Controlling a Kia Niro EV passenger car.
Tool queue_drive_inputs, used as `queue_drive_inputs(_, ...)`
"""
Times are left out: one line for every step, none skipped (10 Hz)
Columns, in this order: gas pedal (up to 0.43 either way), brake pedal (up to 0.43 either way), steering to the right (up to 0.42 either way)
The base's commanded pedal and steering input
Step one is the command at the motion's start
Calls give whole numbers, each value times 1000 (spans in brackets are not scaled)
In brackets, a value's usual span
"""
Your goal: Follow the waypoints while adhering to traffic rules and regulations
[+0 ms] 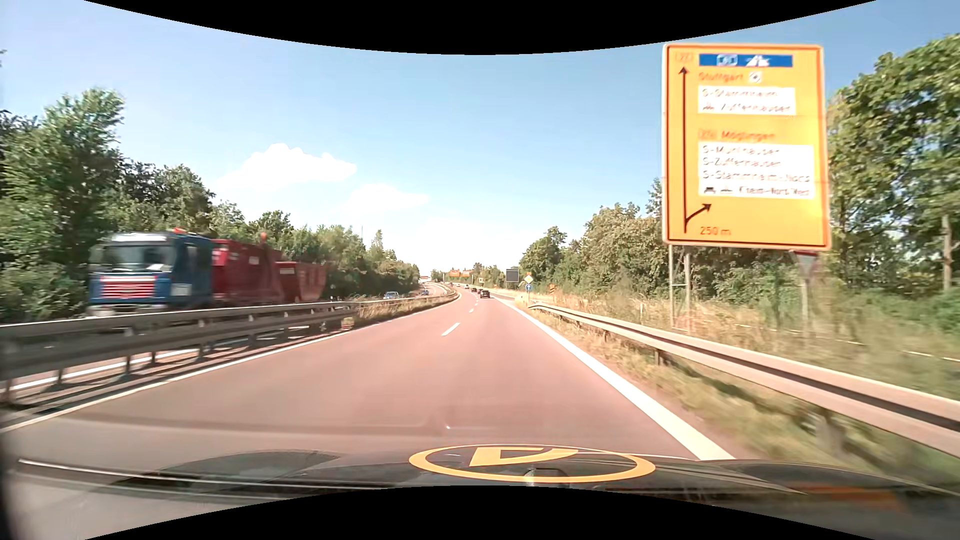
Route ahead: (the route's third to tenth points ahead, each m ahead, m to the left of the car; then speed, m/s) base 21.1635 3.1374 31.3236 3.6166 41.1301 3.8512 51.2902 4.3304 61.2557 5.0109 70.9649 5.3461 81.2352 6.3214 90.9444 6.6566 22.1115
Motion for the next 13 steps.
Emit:
queue_drive_inputs(209, 0, -6)
queue_drive_inputs(209, 0, -6)
queue_drive_inputs(209, 0, -6)
queue_drive_inputs(209, 0, -6)
queue_drive_inputs(209, 0, -6)
queue_drive_inputs(209, 0, -7)
queue_drive_inputs(209, 0, -7)
queue_drive_inputs(209, 0, -8)
queue_drive_inputs(209, 0, -9)
queue_drive_inputs(209, 0, -9)
queue_drive_inputs(209, 0, -9)
queue_drive_inputs(209, 0, -8)
queue_drive_inputs(209, 0, -9)
